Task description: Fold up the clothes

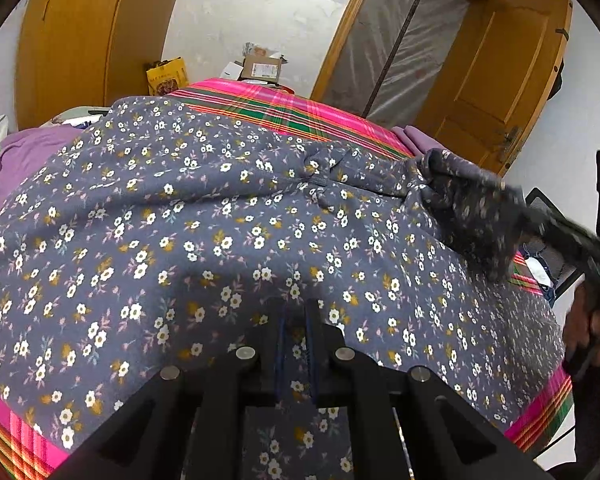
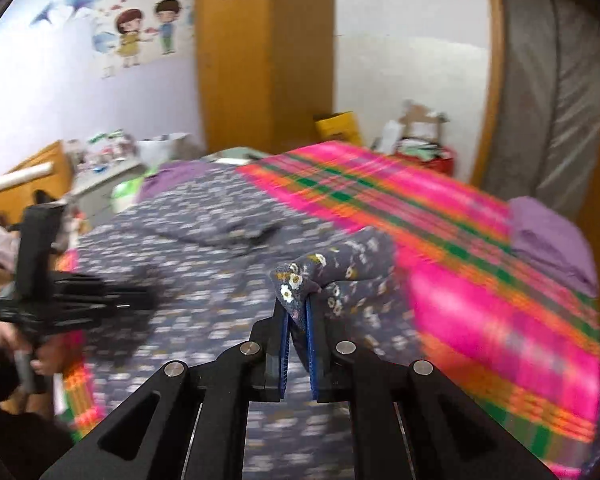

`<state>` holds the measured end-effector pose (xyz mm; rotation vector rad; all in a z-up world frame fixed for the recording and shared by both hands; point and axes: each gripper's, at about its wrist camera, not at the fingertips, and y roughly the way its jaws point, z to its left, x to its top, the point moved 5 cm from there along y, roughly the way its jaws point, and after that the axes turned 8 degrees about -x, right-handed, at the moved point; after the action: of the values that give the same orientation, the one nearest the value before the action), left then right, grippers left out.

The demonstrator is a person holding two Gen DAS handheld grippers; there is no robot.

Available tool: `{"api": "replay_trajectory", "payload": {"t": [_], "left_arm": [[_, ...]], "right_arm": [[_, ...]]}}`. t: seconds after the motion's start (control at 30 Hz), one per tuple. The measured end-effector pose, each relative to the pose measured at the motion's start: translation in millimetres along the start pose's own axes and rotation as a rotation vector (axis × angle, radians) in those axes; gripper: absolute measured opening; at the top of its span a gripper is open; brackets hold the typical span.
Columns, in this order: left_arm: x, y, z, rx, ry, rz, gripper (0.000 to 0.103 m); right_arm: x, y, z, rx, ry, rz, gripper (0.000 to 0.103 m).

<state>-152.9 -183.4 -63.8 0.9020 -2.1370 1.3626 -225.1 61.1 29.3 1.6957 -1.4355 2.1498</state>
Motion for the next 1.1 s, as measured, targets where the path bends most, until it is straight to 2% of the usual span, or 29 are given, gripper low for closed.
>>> {"api": "replay_trajectory", "payload": {"t": [0.07, 0.1, 0.13, 0.17, 0.23, 0.3, 0.37, 0.4, 0.43, 0.57, 0.67, 0.7, 0.73, 0.77, 0.83, 0.97, 1.1], "left_arm": [[0, 0, 0, -0.004, -0.003, 0.000, 0.008], [0, -1, 1, -0.006, -0.006, -0.001, 0.008], [-1, -1, 1, -0.008, -0.008, -0.002, 0.008], [-1, -1, 1, -0.011, -0.011, -0.002, 0.008], [-1, -2, 2, -0.014, -0.014, -0.003, 0.008], [-1, -2, 3, -0.018, -0.018, -0.004, 0.008], [-2, -3, 4, -0.020, -0.019, -0.005, 0.008], [-2, -3, 5, -0.021, -0.019, -0.005, 0.008], [-2, -3, 4, -0.021, -0.018, -0.005, 0.008], [-2, -3, 4, -0.024, -0.016, -0.004, 0.008], [-2, -3, 4, -0.027, -0.018, -0.005, 0.008], [-2, -3, 4, -0.028, -0.019, -0.005, 0.008], [-3, -3, 4, -0.028, -0.019, -0.005, 0.008], [-3, -3, 4, -0.027, -0.018, -0.005, 0.008], [-3, -3, 4, -0.026, -0.019, -0.006, 0.008], [-3, -2, 4, -0.026, -0.020, -0.006, 0.008], [-3, -2, 4, -0.027, -0.023, -0.007, 0.008]], "right_arm": [[-9, 4, 29, 0.120, -0.033, 0.048, 0.012], [-14, 4, 40, 0.148, -0.058, 0.068, 0.015], [-19, 4, 49, 0.176, -0.082, 0.083, 0.024], [-23, 2, 56, 0.205, -0.099, 0.093, 0.029], [-27, -9, 58, 0.224, -0.112, 0.073, 0.032], [-25, -21, 42, 0.195, -0.077, 0.034, 0.033], [-23, -25, 15, 0.138, 0.004, 0.008, 0.038], [-23, -27, -1, 0.106, 0.051, -0.003, 0.047], [-23, -24, -17, 0.063, 0.101, 0.002, 0.052], [-36, 9, -67, -0.045, 0.223, 0.093, 0.052], [-47, 37, -82, -0.029, 0.275, 0.185, 0.052], [-50, 42, -82, -0.012, 0.283, 0.199, 0.048], [-51, 45, -80, 0.002, 0.281, 0.204, 0.024], [-50, 45, -77, 0.010, 0.276, 0.202, 0.012], [-47, 42, -74, 0.015, 0.264, 0.178, 0.007], [-37, 30, -74, 0.003, 0.253, 0.111, 0.007], [-27, 18, -92, -0.020, 0.285, 0.058, 0.006]]}}
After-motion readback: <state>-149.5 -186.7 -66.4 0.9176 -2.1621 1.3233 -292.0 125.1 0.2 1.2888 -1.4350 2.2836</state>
